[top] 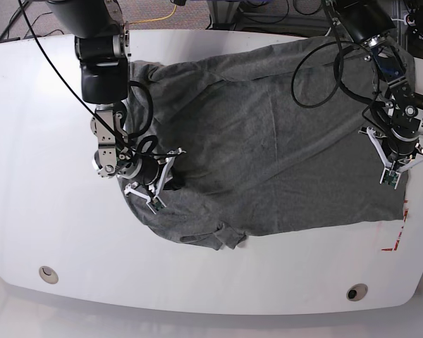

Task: Layout the t-shirt on the table in an organized manner, then fold the t-shirt properly
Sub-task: 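Pull the shirt edge further outward with the right gripper, smoothing it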

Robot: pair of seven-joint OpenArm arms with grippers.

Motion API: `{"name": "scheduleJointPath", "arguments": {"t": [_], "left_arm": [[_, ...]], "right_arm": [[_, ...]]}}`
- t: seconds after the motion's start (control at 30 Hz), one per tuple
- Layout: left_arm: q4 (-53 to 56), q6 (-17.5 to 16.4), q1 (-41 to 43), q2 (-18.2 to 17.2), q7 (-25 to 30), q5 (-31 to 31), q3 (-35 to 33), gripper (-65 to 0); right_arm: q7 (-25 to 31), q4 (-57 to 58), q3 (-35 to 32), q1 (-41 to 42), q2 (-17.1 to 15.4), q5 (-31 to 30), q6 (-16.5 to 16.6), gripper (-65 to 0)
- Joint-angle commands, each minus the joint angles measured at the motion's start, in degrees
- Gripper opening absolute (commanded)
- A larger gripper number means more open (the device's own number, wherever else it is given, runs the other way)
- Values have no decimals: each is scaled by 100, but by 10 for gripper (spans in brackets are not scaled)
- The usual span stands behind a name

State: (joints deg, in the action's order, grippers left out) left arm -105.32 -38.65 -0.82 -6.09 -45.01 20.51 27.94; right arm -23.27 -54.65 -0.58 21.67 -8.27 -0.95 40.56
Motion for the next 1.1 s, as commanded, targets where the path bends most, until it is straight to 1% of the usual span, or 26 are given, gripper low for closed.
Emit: {"name": "scheduleJointPath", "arguments": {"t": [0.0, 0.17, 0.23, 0.4, 0.6, 0.77, 0.83, 0.93, 1.0, 1.07], "left_arm": [[-92, 37, -89, -64, 84, -16, -3, -646], [-84, 37, -107, -64, 84, -16, -12, -646], [-84, 37, -116, -64, 84, -16, -12, -646], [-84, 37, -116, -64, 84, -16, -21, -646], [-84, 37, -125, -64, 84, -16, -30, -646], [-84, 46, -125, -55, 84, -16, -30, -646], [-84, 46, -125, -55, 84, -16, -30, -646], [-84, 46, -125, -55, 84, -16, -30, -646], [-84, 46, -125, -55, 84, -16, -30, -646], [-75, 46, -125, -55, 84, -16, -30, -646]], "right_arm": [[37, 204, 10, 141, -188, 117, -56, -626], [441, 635, 62, 132, -399, 108, -56, -628], [555, 837, 265, 132, -505, 108, -56, -628], [599, 1013, 634, 132, -707, 117, -56, -628], [599, 1013, 686, 123, -909, 117, -56, -628], [564, 916, 686, 123, -927, 108, -56, -625], [441, 635, 695, 123, -918, 108, -56, -623], [19, 63, 695, 105, -883, 12, -56, -607], [-298, -306, 695, 79, -856, -226, -56, -564], [-676, -781, 739, 35, -883, -604, -56, -472]]}}
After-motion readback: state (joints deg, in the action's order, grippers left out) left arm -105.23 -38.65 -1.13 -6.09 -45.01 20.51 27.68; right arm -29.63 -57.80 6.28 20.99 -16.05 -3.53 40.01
